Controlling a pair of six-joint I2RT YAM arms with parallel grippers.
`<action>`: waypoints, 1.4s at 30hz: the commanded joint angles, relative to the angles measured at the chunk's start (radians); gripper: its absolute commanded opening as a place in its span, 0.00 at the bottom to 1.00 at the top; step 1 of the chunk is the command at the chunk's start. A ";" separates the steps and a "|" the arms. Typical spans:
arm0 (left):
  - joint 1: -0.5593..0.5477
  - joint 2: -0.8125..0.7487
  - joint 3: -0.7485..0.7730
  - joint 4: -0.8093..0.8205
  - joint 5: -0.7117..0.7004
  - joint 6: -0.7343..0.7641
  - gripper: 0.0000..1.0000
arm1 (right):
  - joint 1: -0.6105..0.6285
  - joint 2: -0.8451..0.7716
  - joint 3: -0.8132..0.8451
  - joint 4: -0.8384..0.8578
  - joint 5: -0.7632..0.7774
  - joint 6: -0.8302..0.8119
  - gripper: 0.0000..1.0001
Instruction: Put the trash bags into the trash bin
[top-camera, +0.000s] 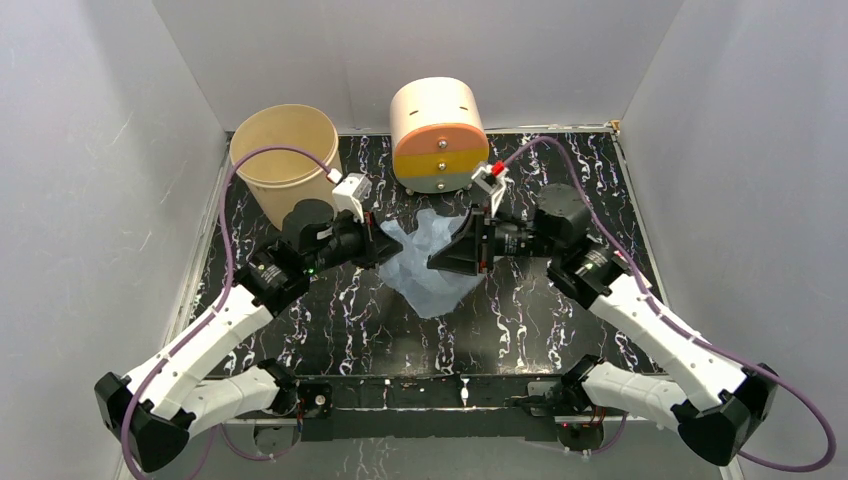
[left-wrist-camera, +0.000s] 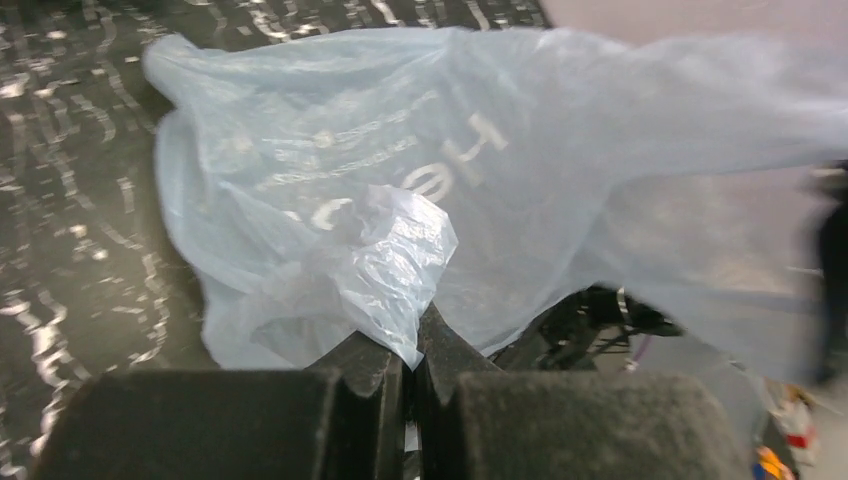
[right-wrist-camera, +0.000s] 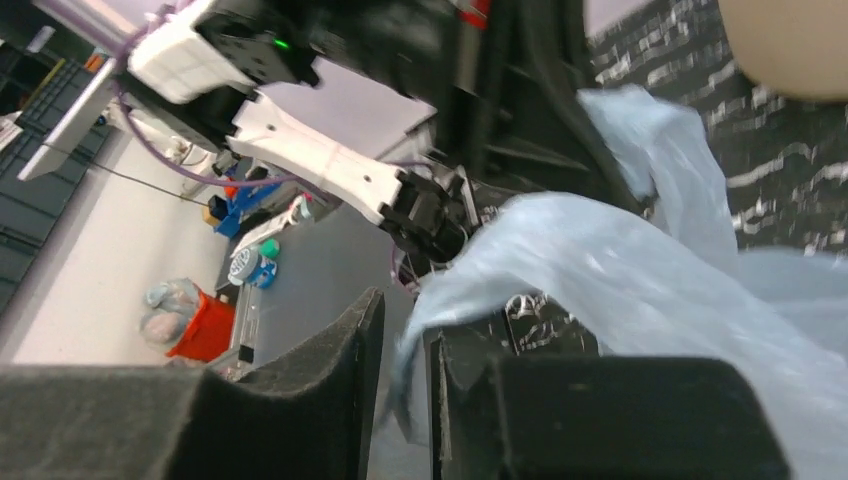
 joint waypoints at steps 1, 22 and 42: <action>0.001 -0.047 -0.094 0.234 0.194 -0.102 0.00 | -0.001 0.033 -0.118 0.098 0.037 0.127 0.40; -0.011 -0.033 -0.221 0.334 0.202 -0.154 0.00 | 0.001 -0.054 -0.186 -0.298 0.092 -0.070 0.60; -0.030 -0.001 -0.453 0.223 0.094 -0.118 0.00 | 0.001 -0.445 -0.670 -0.717 0.103 0.302 0.82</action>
